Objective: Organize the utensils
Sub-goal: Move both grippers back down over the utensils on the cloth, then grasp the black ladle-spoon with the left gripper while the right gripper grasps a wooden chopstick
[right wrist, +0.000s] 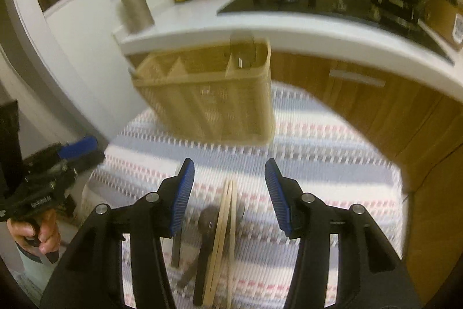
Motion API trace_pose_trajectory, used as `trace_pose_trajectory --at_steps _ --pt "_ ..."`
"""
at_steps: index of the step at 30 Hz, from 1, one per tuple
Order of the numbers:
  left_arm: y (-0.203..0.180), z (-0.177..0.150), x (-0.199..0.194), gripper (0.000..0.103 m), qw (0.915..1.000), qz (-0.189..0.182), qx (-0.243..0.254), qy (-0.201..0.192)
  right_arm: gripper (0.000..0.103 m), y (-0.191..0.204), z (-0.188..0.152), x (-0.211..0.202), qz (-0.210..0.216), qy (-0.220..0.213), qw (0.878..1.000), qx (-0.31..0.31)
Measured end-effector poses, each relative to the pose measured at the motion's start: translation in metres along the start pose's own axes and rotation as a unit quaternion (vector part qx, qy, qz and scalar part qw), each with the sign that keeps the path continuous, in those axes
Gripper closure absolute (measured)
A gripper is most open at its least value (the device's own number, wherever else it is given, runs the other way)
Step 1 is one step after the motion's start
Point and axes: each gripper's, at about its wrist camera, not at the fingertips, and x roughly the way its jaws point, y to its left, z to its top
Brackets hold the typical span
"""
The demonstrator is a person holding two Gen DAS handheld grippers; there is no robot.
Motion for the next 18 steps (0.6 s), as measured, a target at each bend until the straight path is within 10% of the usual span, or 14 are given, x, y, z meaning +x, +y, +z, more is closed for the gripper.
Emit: trace_pose_trajectory --at_steps 5,18 --pt "0.011 -0.050 0.019 0.054 0.9962 -0.011 -0.022 0.084 0.056 -0.011 -0.021 0.020 0.024 0.054 0.998 0.031" --pt "-0.027 -0.101 0.048 0.054 0.9843 0.050 0.060 0.158 0.065 -0.009 -0.049 0.054 0.020 0.120 0.992 0.044"
